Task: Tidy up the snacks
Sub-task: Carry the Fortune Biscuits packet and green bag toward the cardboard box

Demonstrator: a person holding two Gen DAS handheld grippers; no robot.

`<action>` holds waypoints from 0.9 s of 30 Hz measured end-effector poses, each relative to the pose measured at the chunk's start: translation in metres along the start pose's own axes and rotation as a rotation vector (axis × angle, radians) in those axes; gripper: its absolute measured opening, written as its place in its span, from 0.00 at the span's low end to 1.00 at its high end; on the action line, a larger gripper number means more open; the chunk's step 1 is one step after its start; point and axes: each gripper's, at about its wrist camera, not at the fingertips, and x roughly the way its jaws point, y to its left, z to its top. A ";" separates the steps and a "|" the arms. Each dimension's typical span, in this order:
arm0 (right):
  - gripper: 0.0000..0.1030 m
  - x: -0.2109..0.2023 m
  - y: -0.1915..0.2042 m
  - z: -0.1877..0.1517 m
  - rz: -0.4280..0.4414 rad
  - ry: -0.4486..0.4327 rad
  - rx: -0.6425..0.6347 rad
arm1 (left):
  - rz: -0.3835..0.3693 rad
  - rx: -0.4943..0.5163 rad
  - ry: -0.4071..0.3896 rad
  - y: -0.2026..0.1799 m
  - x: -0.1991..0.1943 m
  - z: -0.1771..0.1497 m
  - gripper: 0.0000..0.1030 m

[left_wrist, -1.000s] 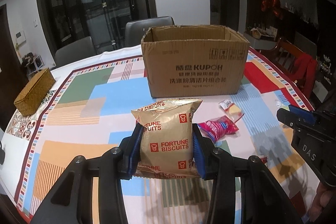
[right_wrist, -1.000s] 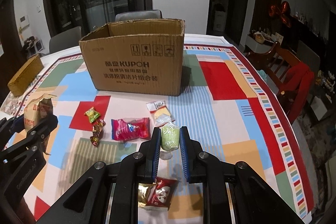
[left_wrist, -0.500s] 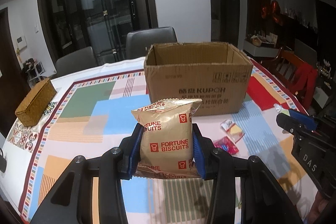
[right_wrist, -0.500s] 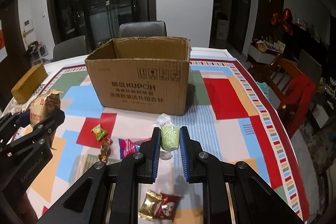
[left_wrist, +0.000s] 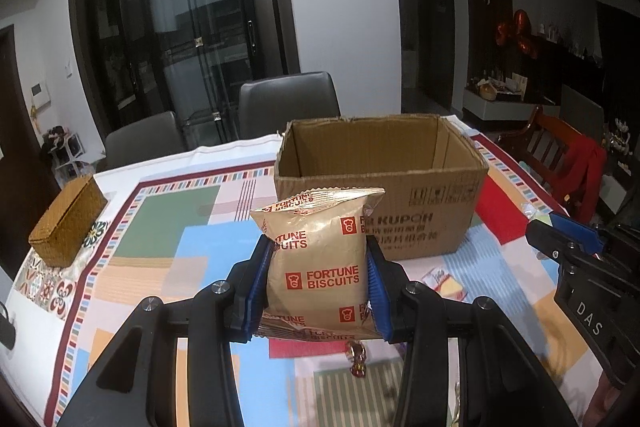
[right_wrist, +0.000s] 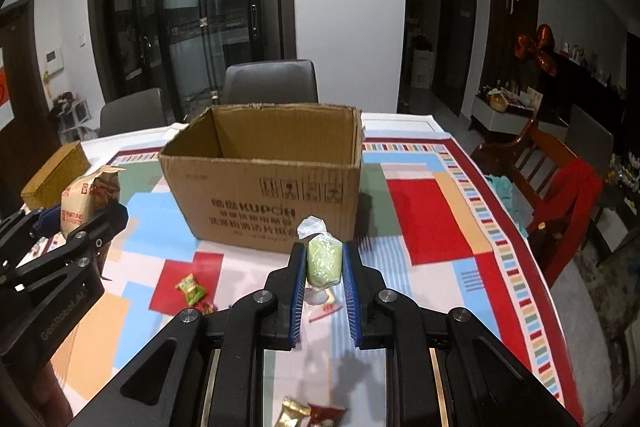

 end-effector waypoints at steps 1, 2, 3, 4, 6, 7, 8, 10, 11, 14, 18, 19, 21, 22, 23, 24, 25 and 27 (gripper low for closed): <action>0.19 0.000 0.000 0.002 0.000 -0.006 -0.001 | -0.002 -0.001 -0.003 0.001 0.001 0.003 0.42; 0.19 0.000 0.000 0.005 -0.001 -0.011 -0.002 | -0.006 -0.003 -0.007 0.002 0.002 0.007 0.42; 0.19 0.000 0.000 0.009 -0.002 -0.018 -0.004 | -0.005 -0.001 -0.013 0.002 0.002 0.011 0.42; 0.19 0.001 0.000 0.012 -0.002 -0.023 -0.005 | 0.000 0.004 -0.020 0.002 0.003 0.013 0.42; 0.19 0.002 0.000 0.021 -0.002 -0.037 -0.008 | 0.000 0.007 -0.031 0.003 0.003 0.020 0.42; 0.19 0.002 0.000 0.024 -0.002 -0.042 -0.009 | -0.001 0.006 -0.034 0.003 0.003 0.022 0.42; 0.19 0.002 0.000 0.027 -0.003 -0.046 -0.010 | 0.000 0.007 -0.039 0.004 0.004 0.026 0.42; 0.19 0.004 0.001 0.034 -0.002 -0.055 -0.010 | 0.002 0.010 -0.051 0.005 0.005 0.033 0.42; 0.19 0.004 0.001 0.037 -0.002 -0.059 -0.010 | 0.004 0.012 -0.057 0.006 0.005 0.036 0.42; 0.19 0.006 0.002 0.045 0.001 -0.068 -0.006 | 0.009 0.021 -0.073 0.007 0.008 0.045 0.42; 0.19 0.011 0.001 0.054 0.002 -0.077 -0.004 | 0.007 0.024 -0.082 0.010 0.014 0.055 0.42; 0.19 0.013 0.001 0.057 0.001 -0.080 -0.006 | 0.005 0.025 -0.084 0.010 0.015 0.057 0.42; 0.19 0.017 0.001 0.061 0.000 -0.083 -0.009 | 0.003 0.031 -0.089 0.011 0.019 0.061 0.42; 0.19 0.019 0.001 0.063 -0.001 -0.084 -0.009 | 0.002 0.032 -0.090 0.012 0.021 0.063 0.42; 0.19 0.021 0.001 0.065 -0.002 -0.085 -0.010 | 0.000 0.033 -0.091 0.013 0.023 0.066 0.42; 0.19 0.023 0.000 0.066 -0.002 -0.085 -0.011 | -0.001 0.033 -0.092 0.012 0.025 0.067 0.42; 0.19 0.025 0.000 0.068 -0.001 -0.086 -0.011 | -0.001 0.036 -0.093 0.012 0.027 0.069 0.42; 0.19 0.028 0.001 0.072 0.000 -0.087 -0.016 | -0.003 0.044 -0.097 0.013 0.032 0.072 0.42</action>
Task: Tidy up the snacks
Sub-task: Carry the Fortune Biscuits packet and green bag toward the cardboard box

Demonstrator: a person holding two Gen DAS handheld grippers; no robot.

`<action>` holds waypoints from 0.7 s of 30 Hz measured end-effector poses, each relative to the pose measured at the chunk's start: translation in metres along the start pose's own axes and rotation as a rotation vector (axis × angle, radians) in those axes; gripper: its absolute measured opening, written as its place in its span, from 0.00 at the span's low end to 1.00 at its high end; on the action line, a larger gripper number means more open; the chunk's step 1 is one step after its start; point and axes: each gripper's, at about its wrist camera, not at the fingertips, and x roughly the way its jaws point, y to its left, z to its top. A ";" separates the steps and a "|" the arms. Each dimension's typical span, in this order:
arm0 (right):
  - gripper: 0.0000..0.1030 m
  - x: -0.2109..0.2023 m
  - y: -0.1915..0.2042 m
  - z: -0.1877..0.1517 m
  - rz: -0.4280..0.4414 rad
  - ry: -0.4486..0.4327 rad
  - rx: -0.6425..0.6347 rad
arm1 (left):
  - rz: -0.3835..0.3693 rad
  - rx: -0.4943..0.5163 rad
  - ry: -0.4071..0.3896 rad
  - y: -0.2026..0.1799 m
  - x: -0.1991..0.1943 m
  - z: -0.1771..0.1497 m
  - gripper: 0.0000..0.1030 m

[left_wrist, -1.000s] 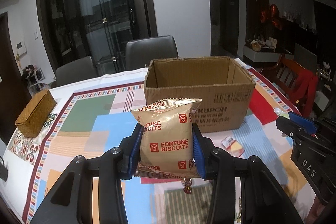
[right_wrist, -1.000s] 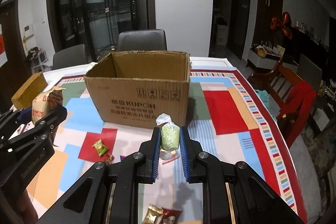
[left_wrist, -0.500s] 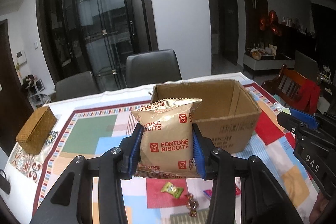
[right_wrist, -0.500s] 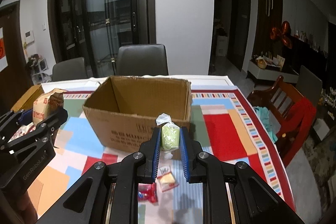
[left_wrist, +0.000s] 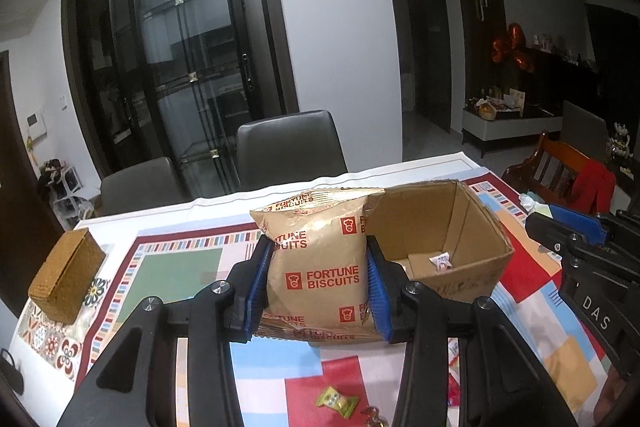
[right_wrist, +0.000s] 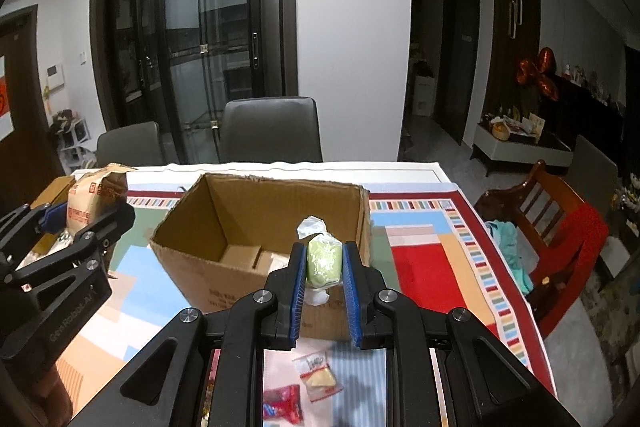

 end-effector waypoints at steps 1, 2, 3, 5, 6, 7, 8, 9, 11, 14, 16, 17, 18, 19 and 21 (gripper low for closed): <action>0.19 0.002 0.000 0.002 -0.001 -0.003 -0.004 | -0.002 0.003 -0.001 0.000 0.003 0.002 0.42; 0.19 0.005 0.001 0.004 -0.002 -0.003 -0.006 | -0.003 0.004 -0.001 0.000 0.006 0.003 0.42; 0.19 0.008 0.000 0.007 -0.001 -0.003 -0.007 | -0.008 0.004 0.000 0.001 0.010 0.005 0.42; 0.19 0.012 0.001 0.010 -0.001 -0.005 -0.008 | -0.016 0.007 0.001 0.001 0.016 0.008 0.42; 0.19 0.014 0.001 0.011 -0.001 -0.006 -0.009 | -0.024 0.009 0.003 0.002 0.019 0.010 0.42; 0.19 0.016 0.002 0.014 -0.001 -0.005 -0.008 | -0.033 0.009 0.007 0.002 0.023 0.011 0.42; 0.19 0.018 0.002 0.015 0.001 -0.003 -0.006 | -0.035 0.011 0.007 0.002 0.027 0.013 0.42; 0.19 0.020 0.003 0.017 0.003 -0.001 -0.007 | -0.035 0.013 0.007 0.002 0.028 0.014 0.42; 0.19 0.024 0.003 0.019 0.004 0.001 -0.011 | -0.041 0.019 0.011 0.002 0.034 0.016 0.42; 0.19 0.032 0.004 0.021 0.007 0.008 -0.012 | -0.045 0.027 0.018 0.001 0.042 0.017 0.42; 0.19 0.038 0.003 0.022 0.010 0.014 -0.013 | -0.049 0.026 0.023 0.001 0.048 0.019 0.42; 0.19 0.039 0.004 0.023 0.012 0.016 -0.013 | -0.048 0.026 0.024 0.002 0.052 0.020 0.42; 0.19 0.042 0.004 0.024 0.015 0.018 -0.013 | -0.050 0.026 0.023 0.002 0.053 0.020 0.42; 0.19 0.044 0.003 0.025 0.017 0.020 -0.015 | -0.052 0.025 0.023 0.002 0.055 0.020 0.42; 0.19 0.049 0.003 0.027 0.018 0.022 -0.021 | -0.059 0.024 0.026 0.003 0.060 0.021 0.42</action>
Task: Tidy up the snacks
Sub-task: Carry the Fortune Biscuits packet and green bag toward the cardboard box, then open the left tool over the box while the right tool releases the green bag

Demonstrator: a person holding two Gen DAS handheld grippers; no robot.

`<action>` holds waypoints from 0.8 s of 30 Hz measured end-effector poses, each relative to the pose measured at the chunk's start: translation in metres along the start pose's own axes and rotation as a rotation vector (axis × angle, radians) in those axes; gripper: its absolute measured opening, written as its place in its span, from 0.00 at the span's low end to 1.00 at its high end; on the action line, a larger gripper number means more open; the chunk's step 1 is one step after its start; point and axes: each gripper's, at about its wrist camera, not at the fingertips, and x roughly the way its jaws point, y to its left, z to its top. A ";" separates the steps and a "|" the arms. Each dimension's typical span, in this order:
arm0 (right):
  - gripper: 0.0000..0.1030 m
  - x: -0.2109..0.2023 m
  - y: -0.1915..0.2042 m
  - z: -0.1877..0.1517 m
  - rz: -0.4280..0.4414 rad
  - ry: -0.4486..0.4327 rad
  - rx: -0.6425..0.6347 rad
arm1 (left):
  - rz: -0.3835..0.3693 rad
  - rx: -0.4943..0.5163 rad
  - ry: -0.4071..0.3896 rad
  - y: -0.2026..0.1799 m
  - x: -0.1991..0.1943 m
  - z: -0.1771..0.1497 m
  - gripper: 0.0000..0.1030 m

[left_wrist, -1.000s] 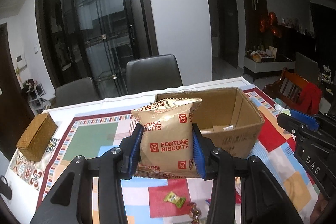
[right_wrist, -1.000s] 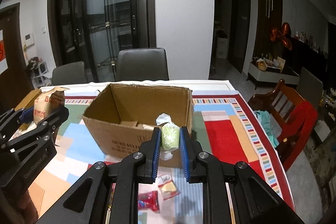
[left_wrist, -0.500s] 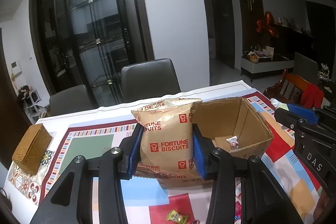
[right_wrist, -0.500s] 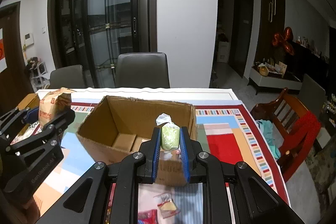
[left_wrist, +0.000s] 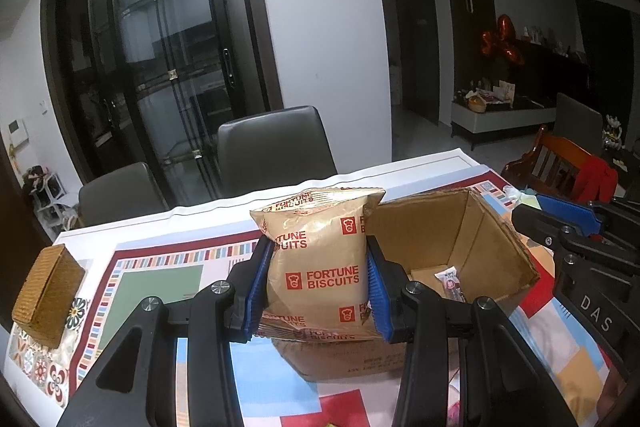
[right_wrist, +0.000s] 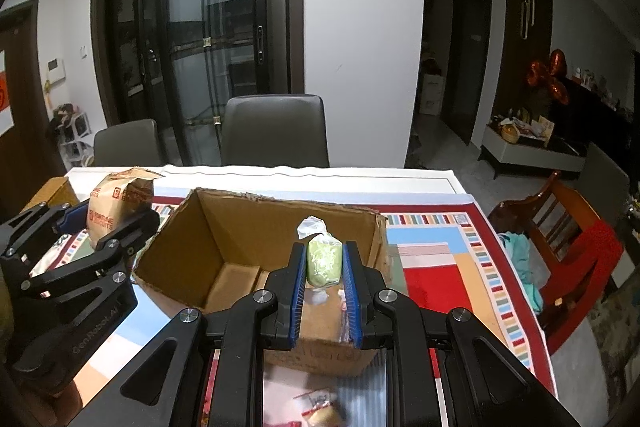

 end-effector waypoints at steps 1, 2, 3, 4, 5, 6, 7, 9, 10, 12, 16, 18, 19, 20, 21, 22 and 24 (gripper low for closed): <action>0.19 0.002 0.000 0.000 0.001 0.002 -0.001 | -0.004 -0.002 0.004 0.001 0.004 0.001 0.42; 0.19 0.004 0.000 0.001 0.002 0.005 -0.001 | -0.007 -0.005 0.007 0.001 0.007 0.002 0.42; 0.19 0.007 0.000 0.002 0.004 0.009 -0.001 | -0.009 -0.006 0.009 0.001 0.010 0.003 0.42; 0.19 0.009 0.001 0.002 0.005 0.013 -0.001 | -0.008 -0.005 0.010 0.002 0.012 0.003 0.42; 0.19 0.011 0.001 0.003 0.005 0.016 -0.001 | -0.007 -0.005 0.012 0.002 0.015 0.003 0.42; 0.19 0.013 0.000 0.003 0.008 0.021 0.001 | -0.009 -0.007 0.013 0.001 0.016 0.003 0.42; 0.19 0.015 0.000 0.003 0.011 0.024 0.002 | -0.015 -0.012 0.016 0.002 0.018 0.003 0.42; 0.19 0.019 0.000 0.004 0.012 0.029 0.001 | -0.021 -0.014 0.022 0.002 0.022 0.004 0.42; 0.19 0.021 -0.001 0.005 0.014 0.033 0.000 | -0.020 -0.012 0.023 0.002 0.023 0.004 0.42; 0.19 0.024 -0.001 0.005 0.021 0.040 0.000 | -0.022 -0.011 0.027 0.001 0.027 0.004 0.42; 0.19 0.030 0.000 0.006 0.024 0.046 -0.009 | -0.029 -0.008 0.035 -0.001 0.032 0.006 0.42; 0.19 0.033 0.001 0.007 0.024 0.048 -0.014 | -0.031 -0.003 0.038 -0.002 0.035 0.006 0.42; 0.19 0.035 0.001 0.008 0.026 0.052 -0.018 | -0.030 0.000 0.040 -0.003 0.036 0.006 0.43; 0.19 0.036 0.001 0.008 0.029 0.055 -0.020 | -0.030 0.001 0.041 -0.004 0.038 0.006 0.43; 0.19 0.038 0.001 0.009 0.029 0.057 -0.021 | -0.028 0.005 0.043 -0.006 0.041 0.007 0.43; 0.19 0.040 0.001 0.009 0.025 0.059 -0.024 | -0.026 0.007 0.047 -0.006 0.042 0.006 0.43; 0.19 0.042 0.001 0.009 0.022 0.060 -0.023 | -0.022 0.009 0.054 -0.006 0.045 0.005 0.43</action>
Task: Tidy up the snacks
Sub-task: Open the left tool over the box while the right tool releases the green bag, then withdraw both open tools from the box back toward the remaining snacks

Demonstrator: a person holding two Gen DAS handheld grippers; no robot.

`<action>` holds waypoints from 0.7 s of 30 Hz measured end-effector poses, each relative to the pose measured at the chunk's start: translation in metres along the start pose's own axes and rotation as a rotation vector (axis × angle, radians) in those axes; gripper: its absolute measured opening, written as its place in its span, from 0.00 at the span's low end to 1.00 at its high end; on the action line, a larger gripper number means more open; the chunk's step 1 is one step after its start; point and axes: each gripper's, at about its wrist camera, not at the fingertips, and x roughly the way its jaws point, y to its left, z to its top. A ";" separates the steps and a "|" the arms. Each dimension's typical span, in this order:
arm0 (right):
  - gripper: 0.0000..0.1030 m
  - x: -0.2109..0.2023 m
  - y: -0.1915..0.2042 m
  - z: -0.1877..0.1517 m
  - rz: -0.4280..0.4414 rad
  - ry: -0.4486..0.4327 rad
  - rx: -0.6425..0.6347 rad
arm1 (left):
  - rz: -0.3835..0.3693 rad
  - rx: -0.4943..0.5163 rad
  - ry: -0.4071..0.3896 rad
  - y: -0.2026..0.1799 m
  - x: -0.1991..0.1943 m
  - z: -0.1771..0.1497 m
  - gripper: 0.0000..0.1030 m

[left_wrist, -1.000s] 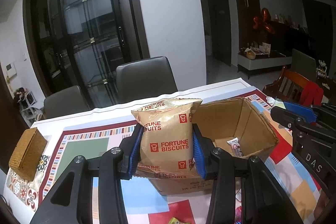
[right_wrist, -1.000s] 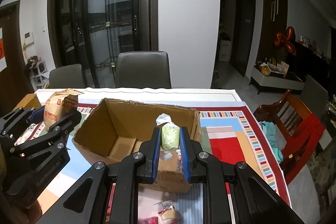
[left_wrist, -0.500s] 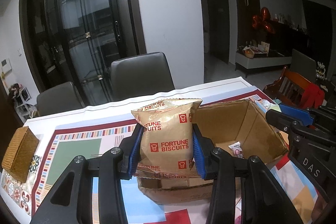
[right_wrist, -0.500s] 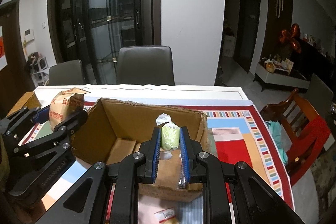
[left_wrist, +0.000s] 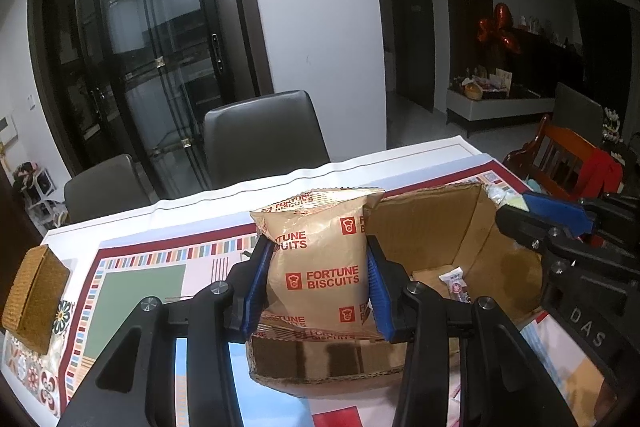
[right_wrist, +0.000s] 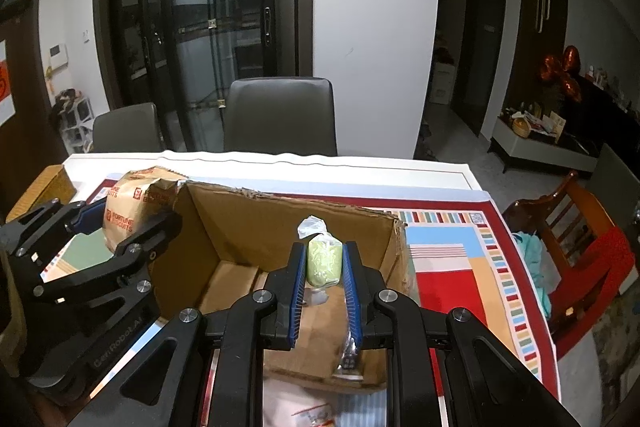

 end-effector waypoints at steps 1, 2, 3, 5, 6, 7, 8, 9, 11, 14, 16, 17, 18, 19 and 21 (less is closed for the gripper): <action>0.19 0.000 0.000 0.000 -0.004 0.002 -0.001 | 0.001 0.001 0.003 0.000 0.001 0.000 0.43; 0.20 0.001 -0.001 0.000 -0.007 0.003 -0.003 | 0.001 0.001 0.004 -0.001 0.002 -0.001 0.43; 0.22 0.002 -0.001 0.000 -0.006 0.004 -0.003 | 0.002 0.000 0.005 -0.001 0.002 -0.001 0.45; 0.38 0.001 -0.003 -0.001 -0.007 0.006 0.000 | 0.007 -0.005 0.001 0.000 0.001 -0.001 0.61; 0.47 0.000 -0.004 -0.002 -0.004 0.001 0.005 | 0.009 -0.007 -0.003 0.000 0.000 -0.001 0.65; 0.49 -0.001 -0.003 -0.002 -0.005 -0.003 0.007 | 0.011 -0.007 -0.007 0.000 -0.002 -0.001 0.68; 0.50 -0.002 -0.004 -0.002 -0.011 -0.006 0.007 | 0.014 -0.005 -0.008 0.000 -0.002 -0.001 0.68; 0.50 -0.003 -0.004 -0.002 -0.015 -0.007 0.008 | 0.017 -0.003 -0.008 0.000 -0.003 -0.001 0.69; 0.53 -0.006 -0.005 -0.002 -0.018 -0.009 0.015 | 0.020 -0.007 -0.009 0.001 -0.007 -0.001 0.74; 0.59 -0.014 -0.006 -0.003 -0.024 -0.018 0.022 | 0.029 -0.020 -0.022 0.003 -0.018 -0.003 0.80; 0.60 -0.021 -0.005 -0.004 -0.029 -0.026 0.022 | 0.038 -0.027 -0.029 0.006 -0.025 -0.005 0.82; 0.60 -0.023 -0.005 -0.004 -0.028 -0.028 0.024 | 0.042 -0.028 -0.031 0.007 -0.029 -0.006 0.82; 0.60 -0.026 -0.005 -0.005 -0.028 -0.030 0.026 | 0.046 -0.029 -0.032 0.008 -0.033 -0.007 0.82; 0.60 -0.030 -0.005 -0.006 -0.027 -0.032 0.028 | 0.049 -0.029 -0.033 0.009 -0.037 -0.008 0.82; 0.60 -0.037 -0.004 -0.008 -0.028 -0.037 0.025 | 0.057 -0.032 -0.034 0.009 -0.045 -0.010 0.82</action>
